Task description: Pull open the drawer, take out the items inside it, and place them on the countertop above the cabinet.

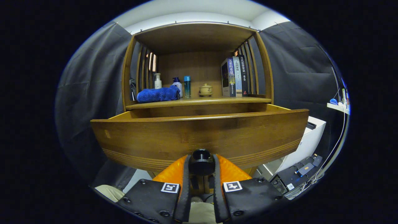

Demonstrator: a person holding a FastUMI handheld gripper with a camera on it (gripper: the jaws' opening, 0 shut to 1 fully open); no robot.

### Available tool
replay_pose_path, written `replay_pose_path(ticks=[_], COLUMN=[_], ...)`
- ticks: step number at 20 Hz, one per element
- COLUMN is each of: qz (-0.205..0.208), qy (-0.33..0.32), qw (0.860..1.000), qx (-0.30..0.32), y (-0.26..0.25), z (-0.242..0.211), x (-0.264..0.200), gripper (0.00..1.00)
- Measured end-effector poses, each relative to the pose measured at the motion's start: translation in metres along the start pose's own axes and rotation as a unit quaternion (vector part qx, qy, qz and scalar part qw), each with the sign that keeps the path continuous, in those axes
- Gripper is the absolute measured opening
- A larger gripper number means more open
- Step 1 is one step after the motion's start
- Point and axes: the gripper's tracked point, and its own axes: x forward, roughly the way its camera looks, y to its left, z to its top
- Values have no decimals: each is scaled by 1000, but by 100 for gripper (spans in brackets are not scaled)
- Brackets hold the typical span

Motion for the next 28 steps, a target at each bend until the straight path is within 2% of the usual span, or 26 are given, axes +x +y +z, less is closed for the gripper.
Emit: replay_pose_path(ticks=[10,13,15,18,21,25,28], qz=[0,1,5,-13,-15,-18,-31], qy=[4,7,20,32,31,25,-4], qw=[1000,1000,1000,999,999,1000,999], qx=[-16,-2,4,1,-11,4,29], y=[0,0,0,-6,-8,-11,-20], z=[-5,-4,-4,6,27,62,103], x=[-18,-18,-19,-16,-20,-23,-22], gripper=[38,39,45,53,69,76,82])
